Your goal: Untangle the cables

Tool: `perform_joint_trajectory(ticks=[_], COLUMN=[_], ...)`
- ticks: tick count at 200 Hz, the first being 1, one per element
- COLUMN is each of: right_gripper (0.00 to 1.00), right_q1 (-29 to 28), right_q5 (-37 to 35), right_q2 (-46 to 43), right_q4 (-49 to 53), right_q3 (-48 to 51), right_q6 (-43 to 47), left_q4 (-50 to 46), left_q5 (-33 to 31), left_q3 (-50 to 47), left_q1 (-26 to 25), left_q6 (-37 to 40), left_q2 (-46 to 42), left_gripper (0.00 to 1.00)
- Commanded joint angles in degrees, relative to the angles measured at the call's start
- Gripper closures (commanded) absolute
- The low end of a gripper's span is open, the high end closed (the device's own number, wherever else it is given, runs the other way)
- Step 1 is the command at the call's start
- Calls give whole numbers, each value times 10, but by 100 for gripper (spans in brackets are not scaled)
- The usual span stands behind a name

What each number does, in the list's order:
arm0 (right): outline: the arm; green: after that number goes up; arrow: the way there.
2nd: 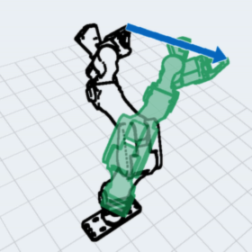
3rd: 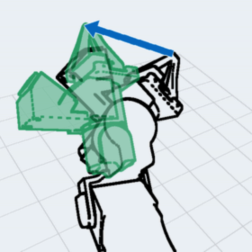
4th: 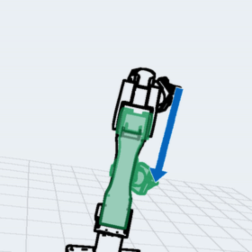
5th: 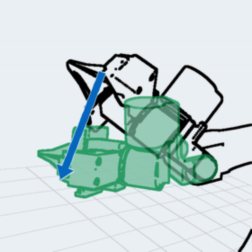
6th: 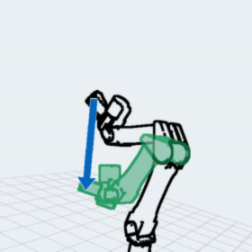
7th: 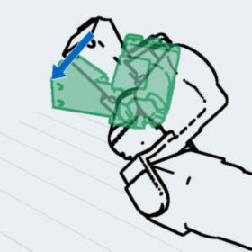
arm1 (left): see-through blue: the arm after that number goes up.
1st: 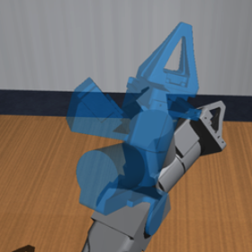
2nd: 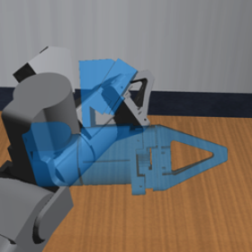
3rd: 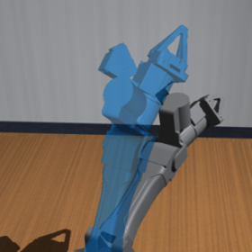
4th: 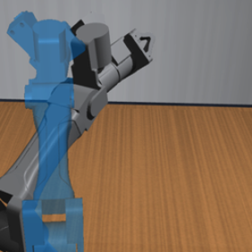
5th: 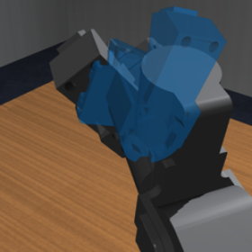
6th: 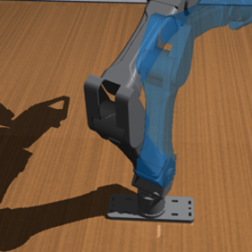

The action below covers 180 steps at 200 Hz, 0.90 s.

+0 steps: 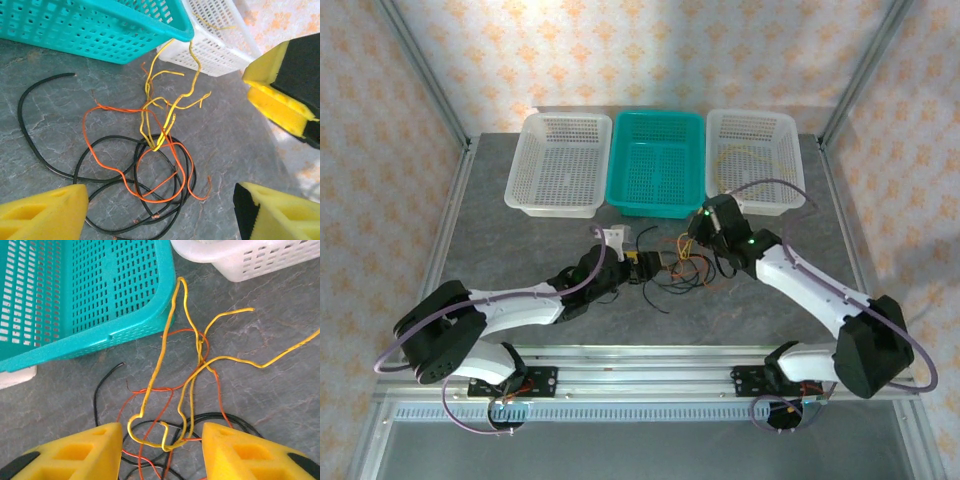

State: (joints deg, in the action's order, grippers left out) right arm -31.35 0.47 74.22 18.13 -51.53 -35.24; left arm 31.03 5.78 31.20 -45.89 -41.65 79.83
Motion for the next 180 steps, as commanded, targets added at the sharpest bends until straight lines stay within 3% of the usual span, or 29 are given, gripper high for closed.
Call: perform_joint_trajectory(ticks=[1,33,85,120,180], right_gripper=[53,46,47,52,70], right_q1=[-3,-3,-1,1,1], right_q5=[-11,-16,-20,-20,-26], right_q2=[12,57,106,118,134], right_q4=[-47,-44,-73,-95,-103], right_q3=[9,-10,-21,-21,-32], right_q6=[-35,-13,2,0,-1], left_q4=[72,69,60,76,72], left_q5=[28,30,27,40,40], left_q3=[-14,-12,-1,-2,5], left_q1=[13,18,19,19,19], left_q6=[-34,-35,-23,-29,-17], left_q2=[-20,-20,-14,-1,9], left_gripper=[23,24,24,25,25])
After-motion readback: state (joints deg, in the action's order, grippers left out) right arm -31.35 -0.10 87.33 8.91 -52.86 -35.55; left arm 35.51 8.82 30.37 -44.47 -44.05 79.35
